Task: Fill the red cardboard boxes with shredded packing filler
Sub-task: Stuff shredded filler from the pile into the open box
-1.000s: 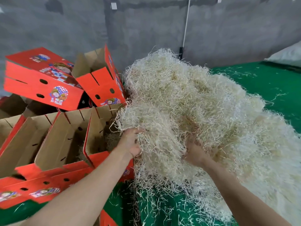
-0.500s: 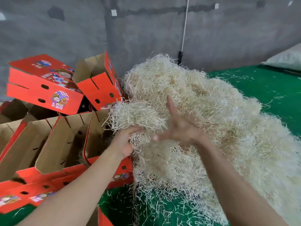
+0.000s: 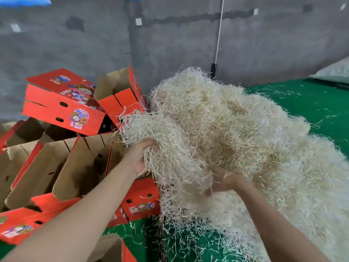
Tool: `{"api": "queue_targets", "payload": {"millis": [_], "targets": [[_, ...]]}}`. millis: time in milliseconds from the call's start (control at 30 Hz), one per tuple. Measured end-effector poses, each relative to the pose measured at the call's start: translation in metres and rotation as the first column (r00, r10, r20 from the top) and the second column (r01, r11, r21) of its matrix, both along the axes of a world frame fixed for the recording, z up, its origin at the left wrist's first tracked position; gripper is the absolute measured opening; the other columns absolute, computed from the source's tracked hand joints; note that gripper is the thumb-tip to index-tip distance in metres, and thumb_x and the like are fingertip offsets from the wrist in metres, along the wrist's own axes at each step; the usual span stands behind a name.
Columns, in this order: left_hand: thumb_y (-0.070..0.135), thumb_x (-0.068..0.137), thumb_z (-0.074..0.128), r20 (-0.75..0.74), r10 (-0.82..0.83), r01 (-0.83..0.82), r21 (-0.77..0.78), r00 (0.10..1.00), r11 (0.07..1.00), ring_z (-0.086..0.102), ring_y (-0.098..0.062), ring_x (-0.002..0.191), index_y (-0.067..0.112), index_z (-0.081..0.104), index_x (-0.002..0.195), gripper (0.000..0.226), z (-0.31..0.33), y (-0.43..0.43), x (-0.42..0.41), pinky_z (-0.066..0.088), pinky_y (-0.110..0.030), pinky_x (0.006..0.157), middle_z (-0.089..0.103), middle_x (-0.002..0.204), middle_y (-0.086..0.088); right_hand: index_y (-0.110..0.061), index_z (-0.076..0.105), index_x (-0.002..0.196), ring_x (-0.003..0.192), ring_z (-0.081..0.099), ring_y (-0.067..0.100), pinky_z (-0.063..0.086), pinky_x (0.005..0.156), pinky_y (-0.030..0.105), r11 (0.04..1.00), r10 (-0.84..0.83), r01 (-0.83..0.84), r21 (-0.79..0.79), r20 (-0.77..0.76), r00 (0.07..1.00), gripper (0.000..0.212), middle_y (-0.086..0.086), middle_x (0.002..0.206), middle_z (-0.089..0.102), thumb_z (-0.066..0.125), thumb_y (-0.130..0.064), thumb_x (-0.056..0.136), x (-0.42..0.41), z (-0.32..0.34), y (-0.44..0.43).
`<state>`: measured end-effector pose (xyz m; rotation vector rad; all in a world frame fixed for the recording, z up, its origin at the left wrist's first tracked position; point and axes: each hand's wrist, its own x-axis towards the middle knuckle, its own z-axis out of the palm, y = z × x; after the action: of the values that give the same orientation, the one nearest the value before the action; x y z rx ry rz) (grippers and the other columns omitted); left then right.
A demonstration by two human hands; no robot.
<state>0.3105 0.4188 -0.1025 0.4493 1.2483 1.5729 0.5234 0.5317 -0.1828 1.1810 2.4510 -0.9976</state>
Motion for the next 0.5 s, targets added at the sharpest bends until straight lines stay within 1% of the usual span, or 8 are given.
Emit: {"api": "queue_targets", "payload": {"millis": [67,133,200,233,300,367,433,500], "targets": [[0.001,0.088,0.043,0.001,0.024,-0.024,-0.045,1.000,0.999,0.058,-0.018,0.037,0.012,0.062,0.040,0.053,-0.002,0.000,0.007,0.051,-0.029,0.037,0.058,0.045,-0.005,-0.028,0.005,0.147,0.138,0.024,0.022,0.022,0.113,0.038,0.994,0.038,-0.019,0.106,-0.176,0.984,0.109,-0.003,0.152,0.021,0.079,-0.029,0.066,-0.005,0.034,0.000],[0.001,0.087,0.046,0.008,0.052,-0.051,-0.078,0.999,0.996,0.059,-0.020,0.039,0.009,0.059,0.061,0.030,-0.001,0.000,0.014,0.052,-0.032,0.039,0.058,0.048,-0.007,-0.036,-0.016,0.143,0.139,0.006,0.015,0.010,0.112,0.040,0.990,0.067,-0.014,0.138,-0.390,0.918,0.131,-0.006,0.154,-0.002,0.083,-0.032,0.057,-0.014,0.056,-0.006],[0.005,0.086,0.048,0.025,0.063,-0.060,-0.116,0.998,0.991,0.060,-0.022,0.041,0.008,0.055,0.075,0.013,0.001,0.001,0.019,0.053,-0.032,0.042,0.061,0.049,-0.008,-0.038,-0.024,0.139,0.137,0.006,0.011,0.008,0.111,0.036,0.999,-0.026,0.001,-0.051,-0.504,0.863,0.138,-0.006,0.153,-0.006,0.083,-0.040,0.052,-0.029,0.060,-0.019],[0.008,0.086,0.049,0.039,0.066,-0.060,-0.132,0.997,0.989,0.061,-0.022,0.043,0.007,0.055,0.079,0.009,0.002,0.001,0.023,0.053,-0.032,0.045,0.062,0.050,-0.009,-0.033,-0.018,0.143,0.137,0.014,0.012,0.012,0.112,0.034,0.988,-0.068,-0.009,-0.153,-0.490,0.869,0.132,-0.001,0.154,0.006,0.081,-0.044,0.056,-0.040,0.055,-0.031],[0.013,0.087,0.047,0.070,0.058,-0.048,-0.131,0.996,0.990,0.060,-0.022,0.041,0.005,0.055,0.076,0.015,0.001,0.001,0.030,0.051,-0.030,0.048,0.060,0.048,-0.009,-0.012,0.027,0.143,0.122,0.047,0.009,0.032,0.108,0.028,0.973,-0.069,-0.026,-0.230,-0.393,0.917,0.082,0.008,0.134,0.049,0.069,-0.038,0.077,-0.057,0.034,-0.054],[0.015,0.089,0.040,0.128,0.029,-0.016,-0.100,0.991,0.995,0.054,-0.018,0.033,0.005,0.055,0.063,0.032,0.002,-0.002,0.034,0.047,-0.022,0.039,0.054,0.041,-0.007,0.005,0.058,0.112,0.089,0.063,0.018,0.045,0.093,0.026,0.979,-0.108,0.047,-0.198,-0.310,0.944,0.041,0.013,0.093,0.065,0.057,-0.029,0.090,-0.069,0.015,-0.065],[0.012,0.090,0.035,0.048,-0.035,0.041,-0.140,0.998,0.989,0.051,-0.016,0.030,0.006,0.053,0.060,0.036,0.001,-0.007,0.032,0.044,-0.018,0.034,0.051,0.037,-0.004,0.009,0.059,0.097,0.088,0.053,0.019,0.035,0.104,0.029,0.976,-0.171,0.131,-0.173,-0.237,0.956,0.035,0.019,0.090,0.059,0.041,-0.020,0.099,-0.068,0.003,-0.066],[0.005,0.092,0.036,-0.123,-0.138,0.108,-0.228,0.983,0.968,0.060,-0.016,0.041,0.006,0.051,0.067,0.030,-0.001,-0.013,0.027,0.046,-0.017,0.038,0.057,0.044,-0.004,0.008,0.048,0.120,0.086,0.039,0.010,0.036,0.098,0.019,0.927,-0.329,0.261,-0.271,-0.248,0.911,0.031,0.009,0.106,0.051,0.030,-0.010,0.100,-0.056,-0.006,-0.050]]}}
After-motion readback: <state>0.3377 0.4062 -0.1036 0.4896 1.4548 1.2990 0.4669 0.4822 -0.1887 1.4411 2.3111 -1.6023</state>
